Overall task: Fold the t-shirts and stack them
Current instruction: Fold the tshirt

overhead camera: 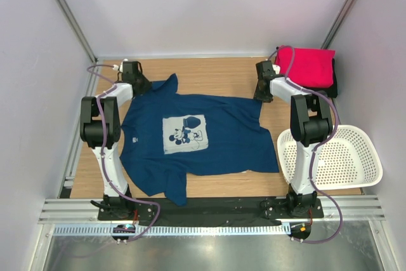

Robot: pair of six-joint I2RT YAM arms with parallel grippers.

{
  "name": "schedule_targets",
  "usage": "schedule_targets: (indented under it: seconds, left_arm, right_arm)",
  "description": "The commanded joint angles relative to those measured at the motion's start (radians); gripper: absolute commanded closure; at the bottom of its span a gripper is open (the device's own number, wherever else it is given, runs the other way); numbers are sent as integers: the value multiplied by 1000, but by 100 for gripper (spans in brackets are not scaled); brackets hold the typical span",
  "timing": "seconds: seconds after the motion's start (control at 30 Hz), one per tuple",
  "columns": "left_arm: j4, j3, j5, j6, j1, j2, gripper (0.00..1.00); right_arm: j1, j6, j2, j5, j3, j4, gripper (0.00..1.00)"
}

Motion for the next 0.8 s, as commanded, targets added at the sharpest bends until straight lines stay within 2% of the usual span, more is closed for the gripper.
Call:
schedule_targets:
  seconds: [0.0, 0.23, 0.3, 0.57, 0.73, 0.77]
  left_arm:
    - [-5, 58, 25, 31, 5, -37, 100]
    - [-32, 112, 50, 43, 5, -44, 100]
    - [-37, 117, 51, 46, 5, -52, 100]
    - [-89, 181, 93, 75, 12, -110, 100]
    - [-117, 294, 139, 80, 19, -133, 100]
    - [-124, 310, 149, 83, 53, -135, 100]
  right_arm:
    - [-2, 3, 17, 2, 11, 23, 65]
    - [-5, 5, 7, 22, 0, 56, 89]
    - [-6, 3, 3, 27, -1, 75, 99]
    - [-21, -63, -75, 15, 26, 119, 99]
    - [-25, -147, -121, 1, 57, 191, 99]
    - [-26, -155, -121, 1, 70, 204, 99]
